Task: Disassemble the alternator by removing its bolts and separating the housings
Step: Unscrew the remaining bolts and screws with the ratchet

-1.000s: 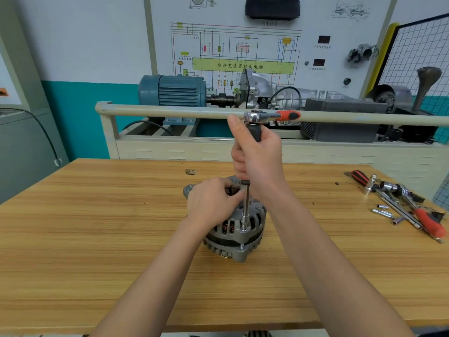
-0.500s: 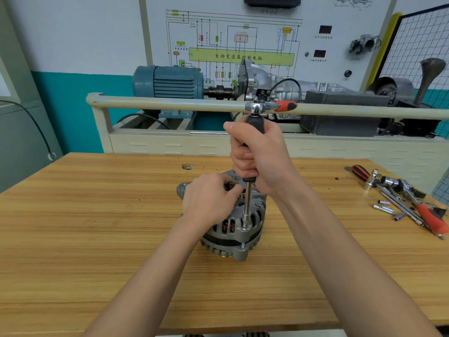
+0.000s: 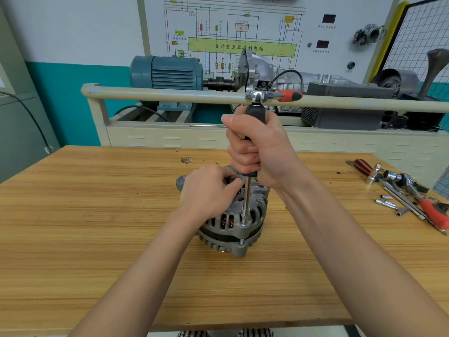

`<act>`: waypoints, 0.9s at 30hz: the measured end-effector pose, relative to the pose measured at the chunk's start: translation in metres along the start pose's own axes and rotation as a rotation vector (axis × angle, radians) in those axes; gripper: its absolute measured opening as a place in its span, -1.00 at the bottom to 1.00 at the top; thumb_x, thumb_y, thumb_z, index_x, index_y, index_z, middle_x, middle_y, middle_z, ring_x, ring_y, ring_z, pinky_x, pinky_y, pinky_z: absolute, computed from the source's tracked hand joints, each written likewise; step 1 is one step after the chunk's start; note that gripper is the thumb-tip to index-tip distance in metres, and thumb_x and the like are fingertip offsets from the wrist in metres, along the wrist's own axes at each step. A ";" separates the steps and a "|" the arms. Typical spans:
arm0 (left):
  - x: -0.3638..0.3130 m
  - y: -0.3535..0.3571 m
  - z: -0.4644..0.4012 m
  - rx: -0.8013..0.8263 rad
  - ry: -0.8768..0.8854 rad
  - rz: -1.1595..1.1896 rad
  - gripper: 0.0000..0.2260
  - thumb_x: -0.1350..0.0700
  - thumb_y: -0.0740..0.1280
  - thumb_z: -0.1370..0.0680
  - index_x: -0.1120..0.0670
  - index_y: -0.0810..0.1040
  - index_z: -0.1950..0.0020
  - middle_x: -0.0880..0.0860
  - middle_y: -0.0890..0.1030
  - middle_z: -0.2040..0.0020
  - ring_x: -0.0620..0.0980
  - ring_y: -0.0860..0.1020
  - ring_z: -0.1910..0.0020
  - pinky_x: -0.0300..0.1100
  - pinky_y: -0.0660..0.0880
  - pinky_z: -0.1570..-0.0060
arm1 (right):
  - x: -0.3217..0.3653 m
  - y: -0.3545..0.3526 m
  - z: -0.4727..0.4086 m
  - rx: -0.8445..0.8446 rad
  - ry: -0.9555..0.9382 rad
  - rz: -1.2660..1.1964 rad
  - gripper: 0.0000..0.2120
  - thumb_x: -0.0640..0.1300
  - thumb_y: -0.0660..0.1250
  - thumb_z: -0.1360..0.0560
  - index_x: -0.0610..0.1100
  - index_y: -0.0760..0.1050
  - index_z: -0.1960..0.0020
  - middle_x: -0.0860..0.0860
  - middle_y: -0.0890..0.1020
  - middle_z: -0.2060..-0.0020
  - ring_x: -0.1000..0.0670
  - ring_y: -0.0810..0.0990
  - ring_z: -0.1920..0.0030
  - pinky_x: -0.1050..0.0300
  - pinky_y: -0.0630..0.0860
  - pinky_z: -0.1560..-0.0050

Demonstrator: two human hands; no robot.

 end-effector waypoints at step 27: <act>-0.009 0.006 0.000 0.177 -0.167 0.055 -0.67 0.16 0.27 -0.55 -0.05 0.29 0.38 -0.04 0.40 0.40 0.07 0.44 0.30 -0.07 0.40 0.27 | 0.017 0.011 0.007 -0.300 0.089 0.072 -0.67 -0.09 0.40 -0.50 -0.10 0.41 0.39 0.04 0.40 0.58 0.05 0.36 0.56 0.24 0.37 0.51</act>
Point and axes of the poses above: each hand's wrist, its own z-axis away from the middle knuckle, its own y-axis out of the palm, x = y × z, the point moved 5 cm from there along -z, towards the middle knuckle
